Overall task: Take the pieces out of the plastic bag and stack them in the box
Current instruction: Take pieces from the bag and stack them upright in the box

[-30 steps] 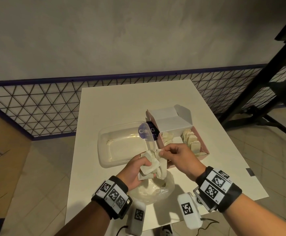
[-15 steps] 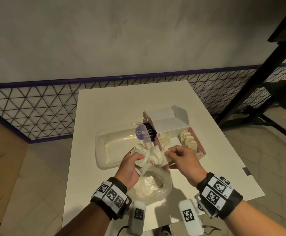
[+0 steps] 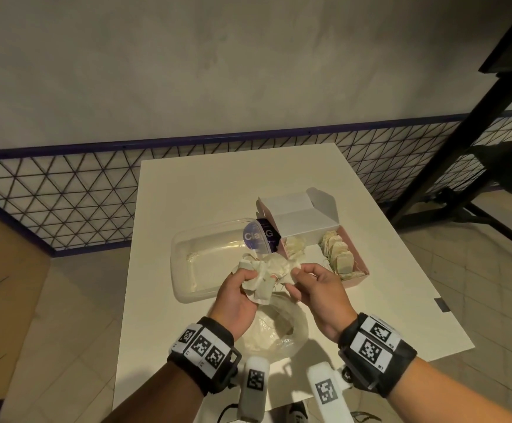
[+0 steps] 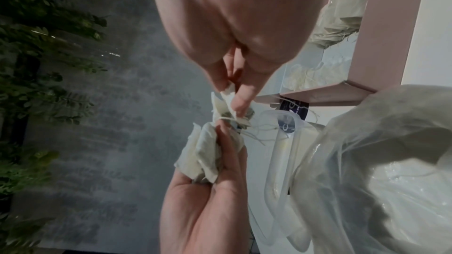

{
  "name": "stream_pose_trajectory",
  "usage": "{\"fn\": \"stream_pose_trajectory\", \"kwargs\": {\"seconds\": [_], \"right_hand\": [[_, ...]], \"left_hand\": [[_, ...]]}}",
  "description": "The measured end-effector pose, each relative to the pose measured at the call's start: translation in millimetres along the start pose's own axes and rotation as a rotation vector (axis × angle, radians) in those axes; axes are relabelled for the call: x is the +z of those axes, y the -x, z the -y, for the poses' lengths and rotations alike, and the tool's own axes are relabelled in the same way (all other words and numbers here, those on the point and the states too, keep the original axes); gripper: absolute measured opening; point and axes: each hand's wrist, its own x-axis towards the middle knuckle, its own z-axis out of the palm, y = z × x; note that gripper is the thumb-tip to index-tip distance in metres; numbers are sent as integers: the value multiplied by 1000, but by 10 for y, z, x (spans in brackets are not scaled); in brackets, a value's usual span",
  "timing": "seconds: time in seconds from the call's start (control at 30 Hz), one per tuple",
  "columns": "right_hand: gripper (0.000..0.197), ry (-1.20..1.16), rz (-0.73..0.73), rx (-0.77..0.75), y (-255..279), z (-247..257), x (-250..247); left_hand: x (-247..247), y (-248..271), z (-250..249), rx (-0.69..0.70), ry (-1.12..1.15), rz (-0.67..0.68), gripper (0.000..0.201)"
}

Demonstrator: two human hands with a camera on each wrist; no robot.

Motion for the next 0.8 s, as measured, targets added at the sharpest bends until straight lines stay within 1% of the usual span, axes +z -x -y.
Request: {"fn": "stream_pose_trajectory", "kwargs": {"seconds": [0.13, 0.23, 0.37, 0.5, 0.6, 0.7, 0.77, 0.8], "right_hand": [[8, -16, 2, 21, -8, 2, 55], [7, 5, 12, 20, -10, -13, 91], [19, 61, 10, -34, -13, -52, 126], [7, 142, -8, -66, -9, -43, 110], [8, 190, -42, -105, -42, 25, 43], [7, 375, -90, -212, -103, 123, -70], [9, 554, -69, -276, -145, 175, -115], [10, 645, -40, -285, -157, 202, -119]], "left_hand": [[24, 8, -6, 22, -61, -4, 23], [18, 1, -5, 29, -98, -39, 21], [-9, -9, 0, 23, -93, -65, 24], [-52, -7, 11, -1, -67, -29, 24], [-115, 0, -9, -40, -35, 22, 33], [-172, 11, -38, -90, -92, 95, 38], [-188, 27, -49, -121, -174, 121, 38], [-191, 30, -49, -127, -220, 129, 39]]}}
